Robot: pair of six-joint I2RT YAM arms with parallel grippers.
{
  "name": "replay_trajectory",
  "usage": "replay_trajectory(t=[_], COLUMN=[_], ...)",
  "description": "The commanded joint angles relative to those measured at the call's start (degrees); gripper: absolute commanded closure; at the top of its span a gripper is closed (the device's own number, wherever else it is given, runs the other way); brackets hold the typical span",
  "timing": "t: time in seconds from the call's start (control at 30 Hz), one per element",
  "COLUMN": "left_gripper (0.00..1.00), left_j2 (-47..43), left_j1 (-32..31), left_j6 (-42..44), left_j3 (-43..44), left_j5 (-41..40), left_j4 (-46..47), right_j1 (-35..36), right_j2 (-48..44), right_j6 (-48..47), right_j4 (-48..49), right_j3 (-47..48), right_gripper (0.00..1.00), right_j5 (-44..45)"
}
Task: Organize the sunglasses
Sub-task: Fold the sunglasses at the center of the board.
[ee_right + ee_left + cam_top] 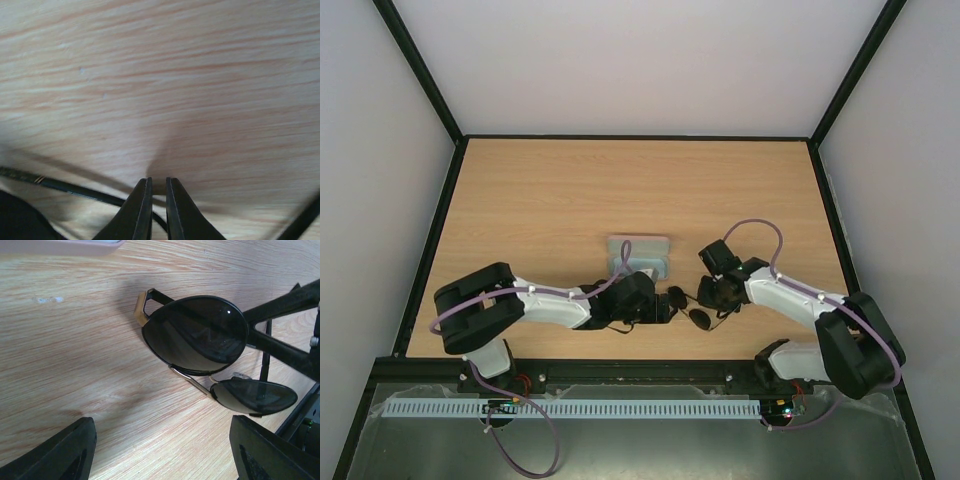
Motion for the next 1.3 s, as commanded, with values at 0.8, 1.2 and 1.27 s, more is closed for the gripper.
replay_trajectory(t=[0.8, 1.2, 1.27], left_gripper=[0.29, 0.30, 0.32], left_j2=[3.13, -7.49, -7.16], left_j1=[-1.19, -7.03, -8.68], left_j6=[-2.37, -8.96, -10.31], left_j3=[1.64, -4.25, -4.35], left_j5=[-0.80, -1.87, -1.62], left_j4=[-1.33, -1.33, 0.85], right_j1=[7.58, 7.51, 7.35], right_j2=[2.38, 2.03, 2.00], right_j6=[6.89, 5.39, 5.28], right_j4=[5.46, 3.16, 2.99], right_j3=[-1.96, -0.78, -0.57], right_gripper=[0.97, 0.96, 0.96], right_j5=[-9.78, -6.99, -6.69])
